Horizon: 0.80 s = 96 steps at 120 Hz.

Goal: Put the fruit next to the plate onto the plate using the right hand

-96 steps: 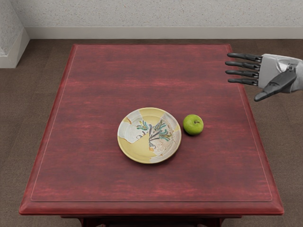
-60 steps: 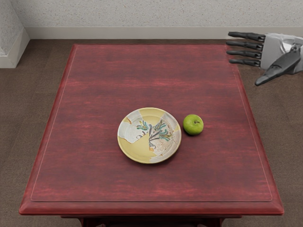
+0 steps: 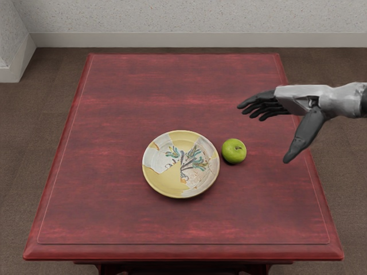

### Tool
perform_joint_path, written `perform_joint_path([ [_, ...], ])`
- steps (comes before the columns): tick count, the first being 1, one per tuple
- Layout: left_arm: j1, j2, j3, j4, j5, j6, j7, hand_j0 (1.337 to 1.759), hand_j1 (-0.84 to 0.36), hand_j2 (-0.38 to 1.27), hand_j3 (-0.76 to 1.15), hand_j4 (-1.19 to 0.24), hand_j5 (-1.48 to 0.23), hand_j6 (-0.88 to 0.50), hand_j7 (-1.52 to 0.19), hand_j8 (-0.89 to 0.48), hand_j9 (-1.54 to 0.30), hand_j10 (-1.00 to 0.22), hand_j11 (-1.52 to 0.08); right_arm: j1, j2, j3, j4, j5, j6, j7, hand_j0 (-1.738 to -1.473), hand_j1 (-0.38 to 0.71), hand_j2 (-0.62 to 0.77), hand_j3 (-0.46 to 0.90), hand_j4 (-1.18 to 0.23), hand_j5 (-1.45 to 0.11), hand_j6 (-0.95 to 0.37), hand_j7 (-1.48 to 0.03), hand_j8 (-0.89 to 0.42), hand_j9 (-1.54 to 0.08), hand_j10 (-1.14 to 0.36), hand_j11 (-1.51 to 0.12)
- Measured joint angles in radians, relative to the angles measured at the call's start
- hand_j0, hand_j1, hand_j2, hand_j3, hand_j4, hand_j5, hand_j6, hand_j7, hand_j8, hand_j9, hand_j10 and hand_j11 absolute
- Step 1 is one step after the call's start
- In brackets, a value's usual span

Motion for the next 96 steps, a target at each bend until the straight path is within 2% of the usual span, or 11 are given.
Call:
perform_joint_path([
  [13,-0.001,0.000,0.000,0.000,0.000,0.000,0.000,1.658,0.07,0.05,0.00,-0.23,-0.30,-0.23,-0.30,-0.23,-0.30,-0.23,-0.30,-0.005,0.061,-0.010,0.007,-0.096,-0.086,-0.057,-1.658,-0.10,-0.04,0.00,-0.21,-0.27,-0.21,-0.27,-0.21,-0.27,-0.21,-0.27],
  [45,0.000,0.000,0.000,0.000,0.000,0.000,0.000,1.658,0.07,0.05,0.00,-0.23,-0.30,-0.23,-0.30,-0.23,-0.30,-0.23,-0.30,-0.004,0.156,-0.110,0.012,-0.258,-0.322,-0.118,-1.658,-0.08,-0.04,0.00,-0.23,-0.29,-0.23,-0.29,-0.23,-0.29,-0.23,-0.29],
  [60,0.000,0.000,0.000,0.000,0.000,0.000,0.000,1.658,0.07,0.05,0.00,-0.23,-0.30,-0.23,-0.30,-0.23,-0.30,-0.23,-0.30,-0.002,0.199,-0.179,0.012,-0.318,-0.414,-0.162,-1.658,-0.08,-0.04,0.00,-0.23,-0.30,-0.23,-0.30,-0.23,-0.30,-0.23,-0.30],
  [74,-0.001,0.000,0.000,0.000,0.000,0.000,0.000,1.658,0.07,0.05,0.00,-0.23,-0.30,-0.23,-0.30,-0.23,-0.30,-0.23,-0.30,0.072,0.218,-0.269,0.012,-0.339,-0.436,-0.211,-1.658,-0.08,-0.04,0.00,-0.23,-0.30,-0.23,-0.30,-0.23,-0.30,-0.23,-0.30],
  [96,0.000,0.000,0.000,0.000,0.000,0.000,0.000,1.658,0.07,0.05,0.00,-0.23,-0.30,-0.23,-0.30,-0.23,-0.30,-0.23,-0.30,0.120,0.287,-0.330,0.012,-0.346,-0.442,-0.230,-1.658,-0.07,-0.04,0.00,-0.23,-0.30,-0.24,-0.30,-0.23,-0.30,-0.23,-0.30],
])
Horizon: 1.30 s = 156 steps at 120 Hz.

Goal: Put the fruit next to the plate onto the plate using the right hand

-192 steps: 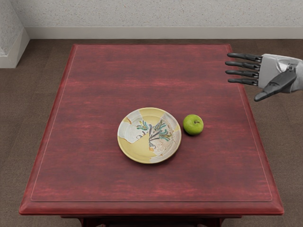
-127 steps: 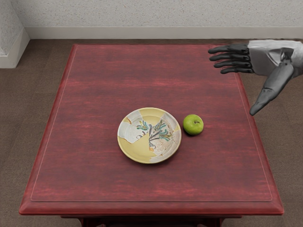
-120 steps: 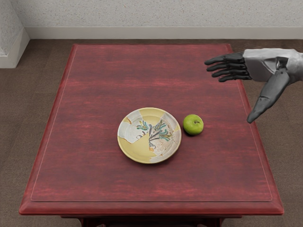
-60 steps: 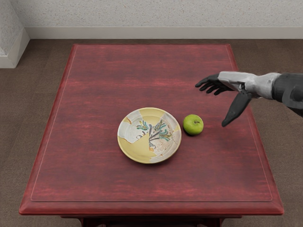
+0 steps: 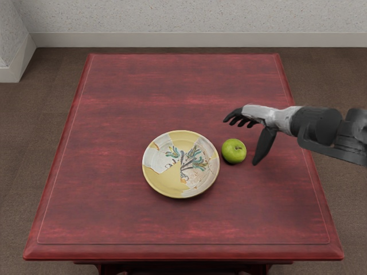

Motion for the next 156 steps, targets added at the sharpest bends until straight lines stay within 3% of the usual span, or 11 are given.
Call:
perform_joint_path([
  [48,0.000,0.000,0.000,0.000,0.000,0.000,0.000,1.658,0.07,0.05,0.00,-0.23,-0.30,-0.23,-0.30,-0.23,-0.30,-0.23,-0.30,0.140,0.075,-0.244,0.000,-0.012,-0.190,-0.004,-1.658,-0.07,-0.04,0.00,-0.24,-0.30,-0.24,-0.30,-0.24,-0.30,-0.24,-0.30],
  [114,0.001,0.000,0.000,0.000,0.000,0.000,0.000,1.658,0.07,0.05,0.00,-0.23,-0.30,-0.23,-0.30,-0.23,-0.30,-0.23,-0.30,0.142,0.115,-0.340,-0.001,-0.046,-0.322,-0.004,-1.658,0.06,-0.07,0.00,-0.35,-0.45,-0.35,-0.45,-0.35,-0.45,-0.35,-0.45],
  [156,0.001,0.000,0.000,0.000,0.000,0.000,0.000,1.658,0.07,0.05,0.00,-0.23,-0.30,-0.23,-0.30,-0.23,-0.30,-0.23,-0.30,0.139,0.153,-0.395,-0.011,-0.104,-0.406,-0.004,-1.658,0.09,-0.07,0.00,-0.37,-0.48,-0.37,-0.48,-0.37,-0.48,-0.37,-0.48],
])
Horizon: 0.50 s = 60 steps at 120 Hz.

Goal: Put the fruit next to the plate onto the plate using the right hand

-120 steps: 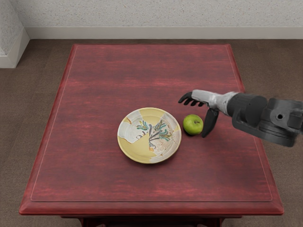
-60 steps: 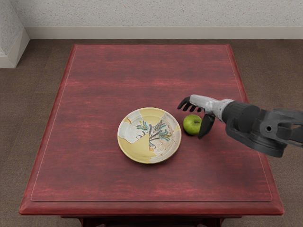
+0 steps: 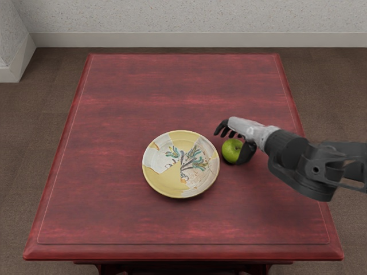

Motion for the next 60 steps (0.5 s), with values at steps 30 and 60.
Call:
perform_joint_path([
  [30,0.000,0.000,0.000,0.000,0.000,0.000,0.000,1.658,0.07,0.05,0.00,-0.23,-0.30,-0.23,-0.30,-0.23,-0.30,-0.23,-0.30,-0.015,0.023,-0.023,-0.040,-0.012,-0.027,0.000,-1.658,0.09,-0.07,0.00,-0.37,-0.48,-0.37,-0.48,-0.37,-0.48,-0.37,-0.48],
  [60,-0.001,0.000,0.000,0.000,0.000,0.000,0.000,1.658,0.07,0.05,0.00,-0.23,-0.30,-0.23,-0.30,-0.23,-0.30,-0.23,-0.30,-0.035,0.047,-0.031,-0.065,-0.014,-0.048,0.000,-1.658,0.15,-0.08,0.00,-0.42,-0.54,-0.42,-0.54,-0.40,-0.54,-0.42,-0.54],
])
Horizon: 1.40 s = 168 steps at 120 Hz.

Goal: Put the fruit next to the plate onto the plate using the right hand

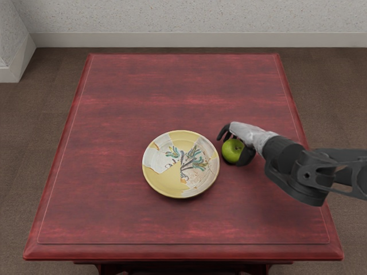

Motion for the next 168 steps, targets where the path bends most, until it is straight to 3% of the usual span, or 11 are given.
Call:
perform_joint_path([
  [35,0.000,0.000,0.000,0.000,0.000,0.000,0.000,1.658,0.07,0.05,0.00,-0.23,-0.30,-0.23,-0.30,-0.23,-0.30,-0.23,-0.30,-0.004,0.003,-0.009,-0.003,-0.003,-0.028,-0.001,-1.652,0.19,0.05,0.00,-0.55,-0.75,-0.39,-0.73,-0.32,-0.75,-0.53,-0.75],
  [53,0.001,0.000,0.000,0.000,0.000,0.000,0.000,1.658,0.07,0.05,0.00,-0.23,-0.30,-0.23,-0.30,-0.23,-0.30,-0.23,-0.30,-0.008,0.004,-0.028,-0.011,-0.009,-0.051,0.000,-1.650,0.20,0.13,0.00,-0.64,-0.79,-0.42,-0.81,-0.36,-0.82,-0.54,-0.81],
  [60,0.001,0.000,0.000,0.000,0.000,0.000,0.000,1.658,0.07,0.05,0.00,-0.23,-0.30,-0.23,-0.30,-0.23,-0.30,-0.23,-0.30,-0.010,0.005,-0.032,-0.014,-0.012,-0.056,0.001,-1.648,0.19,0.09,0.00,-0.64,-0.84,-0.42,-0.85,-0.33,-0.86,-0.55,-0.86],
  [67,0.000,0.000,0.000,0.000,0.000,0.000,0.000,1.658,0.07,0.05,0.00,-0.23,-0.30,-0.23,-0.30,-0.23,-0.30,-0.23,-0.30,-0.008,0.005,-0.034,-0.016,-0.007,-0.059,0.001,-1.648,0.22,0.20,0.00,-0.63,-0.87,-0.39,-0.88,-0.35,-0.90,-0.56,-0.89],
  [77,0.001,0.000,0.000,0.000,0.000,0.000,0.000,1.658,0.07,0.05,0.00,-0.23,-0.30,-0.23,-0.30,-0.23,-0.30,-0.23,-0.30,-0.002,0.004,-0.035,-0.017,0.011,-0.057,0.000,-1.646,0.22,0.20,0.00,-0.59,-0.96,-0.37,-0.96,-0.34,-0.99,-0.54,-0.98],
  [84,0.001,0.000,0.000,0.000,0.000,0.000,0.000,1.658,0.07,0.05,0.00,-0.23,-0.30,-0.23,-0.30,-0.23,-0.30,-0.23,-0.30,0.004,0.002,-0.035,-0.017,0.023,-0.055,0.000,-1.647,0.21,0.33,0.00,-0.63,-1.00,-0.40,-1.01,-0.38,-1.03,-0.58,-1.03],
  [90,0.000,0.000,0.000,0.000,0.000,0.000,0.000,1.658,0.07,0.05,0.00,-0.23,-0.30,-0.23,-0.30,-0.23,-0.30,-0.23,-0.30,0.017,0.000,-0.034,-0.017,0.045,-0.049,0.000,-1.647,0.18,0.34,0.00,-0.67,-1.03,-0.41,-1.03,-0.40,-1.05,-0.64,-1.06],
  [101,0.000,0.000,0.000,0.000,0.000,0.000,0.000,1.658,0.07,0.05,0.00,-0.23,-0.30,-0.23,-0.30,-0.23,-0.30,-0.23,-0.30,0.058,-0.003,-0.032,-0.016,0.104,-0.024,0.001,-1.648,0.17,0.44,0.00,-0.68,-1.09,-0.42,-1.07,-0.41,-1.11,-0.67,-1.10],
  [121,0.000,0.000,0.000,0.000,0.000,0.000,0.000,1.658,0.07,0.05,0.00,-0.23,-0.30,-0.23,-0.30,-0.23,-0.30,-0.23,-0.30,0.146,-0.023,-0.010,-0.014,0.241,0.071,0.002,-1.650,0.11,0.33,0.00,-0.67,-1.17,-0.43,-1.11,-0.40,-1.17,-0.68,-1.17],
  [141,0.000,0.000,0.000,0.000,0.000,0.000,0.000,1.658,0.07,0.05,0.00,-0.23,-0.30,-0.23,-0.30,-0.23,-0.30,-0.23,-0.30,0.193,-0.085,0.095,-0.022,0.413,0.292,0.002,-1.652,0.10,0.37,0.00,-0.67,-1.20,-0.43,-1.12,-0.40,-1.22,-0.69,-1.22],
  [168,0.000,0.000,0.000,0.000,0.000,0.000,0.000,1.658,0.07,0.05,0.00,-0.23,-0.30,-0.23,-0.30,-0.23,-0.30,-0.23,-0.30,0.295,-0.107,0.128,-0.030,0.686,0.460,0.001,-1.655,0.13,0.37,0.00,-0.63,-1.28,-0.40,-1.13,-0.34,-1.25,-0.64,-1.28],
])
